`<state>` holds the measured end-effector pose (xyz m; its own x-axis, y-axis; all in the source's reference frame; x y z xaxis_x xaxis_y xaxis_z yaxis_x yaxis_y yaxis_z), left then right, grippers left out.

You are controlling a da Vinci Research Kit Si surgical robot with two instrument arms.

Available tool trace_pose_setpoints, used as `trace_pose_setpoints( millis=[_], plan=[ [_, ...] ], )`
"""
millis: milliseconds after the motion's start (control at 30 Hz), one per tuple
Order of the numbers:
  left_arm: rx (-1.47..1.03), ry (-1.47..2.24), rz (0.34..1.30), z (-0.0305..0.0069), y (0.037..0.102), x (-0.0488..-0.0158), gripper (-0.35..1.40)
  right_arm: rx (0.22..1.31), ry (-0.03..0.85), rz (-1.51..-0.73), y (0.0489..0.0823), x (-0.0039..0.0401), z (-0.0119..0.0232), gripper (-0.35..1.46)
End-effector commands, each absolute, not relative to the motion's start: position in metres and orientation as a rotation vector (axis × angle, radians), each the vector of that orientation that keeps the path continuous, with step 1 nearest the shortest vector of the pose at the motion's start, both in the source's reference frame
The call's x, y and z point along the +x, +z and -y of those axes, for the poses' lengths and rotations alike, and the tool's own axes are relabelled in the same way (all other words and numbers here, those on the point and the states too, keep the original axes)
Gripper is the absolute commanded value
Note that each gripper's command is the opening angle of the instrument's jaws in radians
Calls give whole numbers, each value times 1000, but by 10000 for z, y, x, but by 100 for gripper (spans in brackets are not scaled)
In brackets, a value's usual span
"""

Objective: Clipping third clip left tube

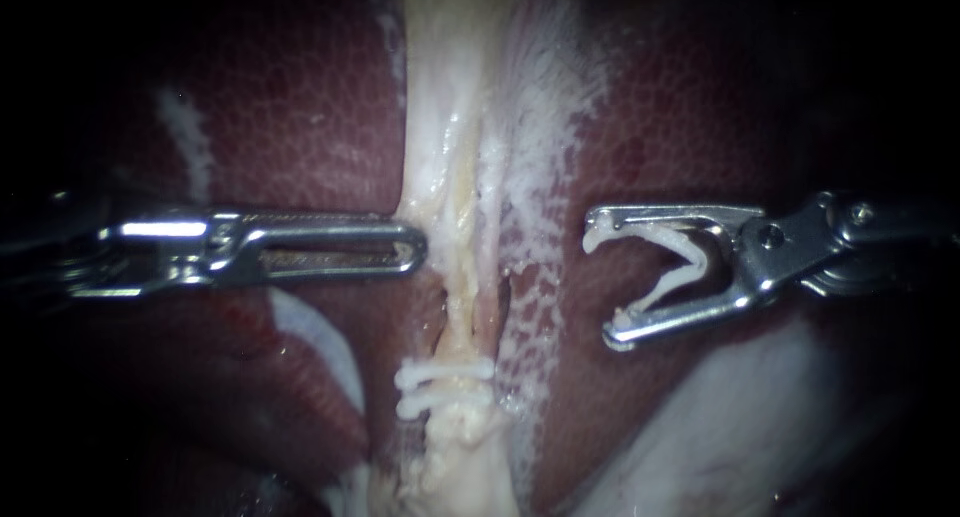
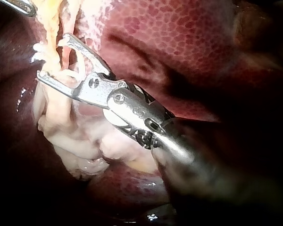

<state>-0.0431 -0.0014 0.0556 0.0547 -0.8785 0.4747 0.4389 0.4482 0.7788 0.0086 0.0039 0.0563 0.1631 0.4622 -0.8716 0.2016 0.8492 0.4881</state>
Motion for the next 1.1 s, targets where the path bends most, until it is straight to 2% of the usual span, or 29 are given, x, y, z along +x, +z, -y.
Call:
trace_pose_setpoints(
  millis=[33,367,833,1100],
  plan=[
    [495,-1065,1108,14,556,-431,-35,573,201,-1417,563,86,-39,60],
    [503,-1065,1108,10,545,-425,-35,561,196,-1416,577,94,-27,60],
    [518,-1083,1110,-6,498,-401,-35,613,225,-1403,662,175,36,60],
    [517,-1083,1110,-4,495,-401,-35,632,219,-1405,675,206,39,60]
  ],
)
